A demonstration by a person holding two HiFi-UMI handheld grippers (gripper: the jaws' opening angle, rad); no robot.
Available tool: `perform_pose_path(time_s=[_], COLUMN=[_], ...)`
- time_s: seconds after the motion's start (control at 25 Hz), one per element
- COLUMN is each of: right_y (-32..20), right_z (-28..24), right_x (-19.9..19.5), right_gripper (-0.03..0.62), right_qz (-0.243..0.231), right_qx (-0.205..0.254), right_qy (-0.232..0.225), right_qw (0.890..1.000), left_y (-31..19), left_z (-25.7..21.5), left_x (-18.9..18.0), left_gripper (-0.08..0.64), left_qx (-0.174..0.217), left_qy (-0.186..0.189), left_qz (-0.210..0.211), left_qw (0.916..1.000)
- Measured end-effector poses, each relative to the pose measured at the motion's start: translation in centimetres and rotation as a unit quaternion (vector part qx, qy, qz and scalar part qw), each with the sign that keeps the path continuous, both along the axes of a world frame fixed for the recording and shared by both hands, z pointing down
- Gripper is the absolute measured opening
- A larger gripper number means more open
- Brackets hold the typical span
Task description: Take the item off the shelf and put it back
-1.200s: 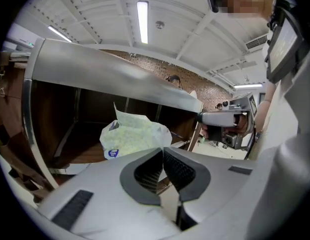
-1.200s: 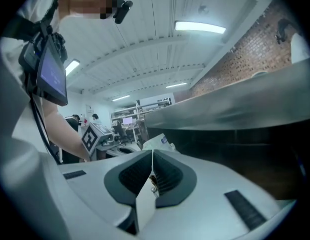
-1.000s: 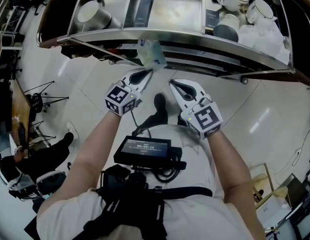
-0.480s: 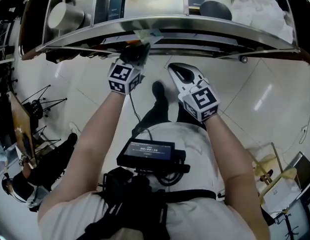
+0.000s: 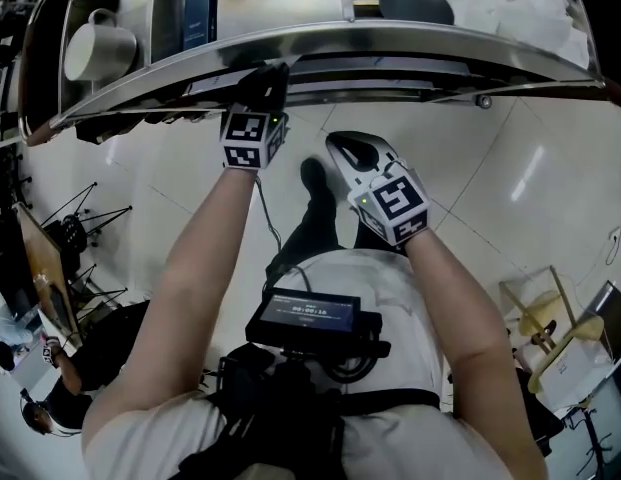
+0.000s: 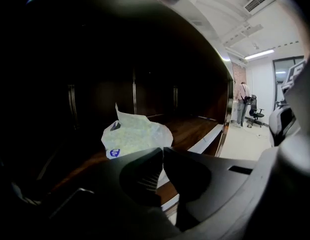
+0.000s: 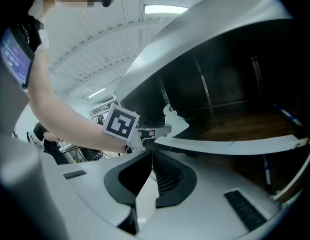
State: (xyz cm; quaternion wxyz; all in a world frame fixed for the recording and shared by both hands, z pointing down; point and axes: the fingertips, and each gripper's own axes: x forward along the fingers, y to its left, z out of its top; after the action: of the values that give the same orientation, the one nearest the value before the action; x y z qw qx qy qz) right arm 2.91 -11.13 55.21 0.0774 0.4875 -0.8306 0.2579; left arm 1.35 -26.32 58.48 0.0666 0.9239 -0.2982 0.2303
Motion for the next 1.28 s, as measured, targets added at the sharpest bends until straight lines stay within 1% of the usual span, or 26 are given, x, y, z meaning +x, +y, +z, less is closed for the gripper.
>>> perform_pose_path(time_s=[0.12, 0.36, 0.52, 0.68, 0.76, 0.92, 1.08, 1.28], right_y=[0.4, 0.3, 0.4, 0.5, 0.6, 0.4, 0.1, -0.3], right_z=[0.3, 0.3, 0.3, 0.3, 0.4, 0.2, -0.4, -1.6], right_x=[0.3, 0.6, 0.7, 0.9, 0.9, 1.1, 1.2, 1.0], right_gripper=[0.018, 0.018, 0.018, 0.018, 0.018, 0.018, 0.018, 0.018], right_qz=[0.003, 0.004, 0.005, 0.006, 0.005, 0.004, 0.001, -0.009], right_qx=[-0.005, -0.002, -0.003, -0.003, -0.003, 0.001, 0.008, 0.019], right_qy=[0.000, 0.003, 0.004, 0.002, 0.003, 0.002, 0.004, 0.006], right_qw=[1.000, 1.000, 1.000, 1.000, 1.000, 1.000, 1.000, 1.000], left_y=[0.3, 0.4, 0.3, 0.6, 0.6, 0.7, 1.5, 4.0], left_z=[1.1, 2.6, 2.9, 2.7, 2.3, 1.3, 0.1, -2.4], left_x=[0.0, -0.1, -0.2, -0.3, -0.6, -1.5, -2.6, -3.9], left_gripper=[0.018, 0.027, 0.061, 0.118, 0.138, 0.138, 0.138, 0.138], left_qx=[0.003, -0.006, -0.009, -0.005, 0.000, 0.007, 0.004, -0.010], left_qy=[-0.016, -0.036, -0.045, -0.047, -0.044, -0.039, -0.033, 0.000], left_qz=[-0.001, -0.014, -0.022, -0.019, -0.024, -0.038, -0.036, -0.027], left_qw=[0.9999, 0.9992, 0.9987, 0.9987, 0.9987, 0.9985, 0.9988, 0.9996])
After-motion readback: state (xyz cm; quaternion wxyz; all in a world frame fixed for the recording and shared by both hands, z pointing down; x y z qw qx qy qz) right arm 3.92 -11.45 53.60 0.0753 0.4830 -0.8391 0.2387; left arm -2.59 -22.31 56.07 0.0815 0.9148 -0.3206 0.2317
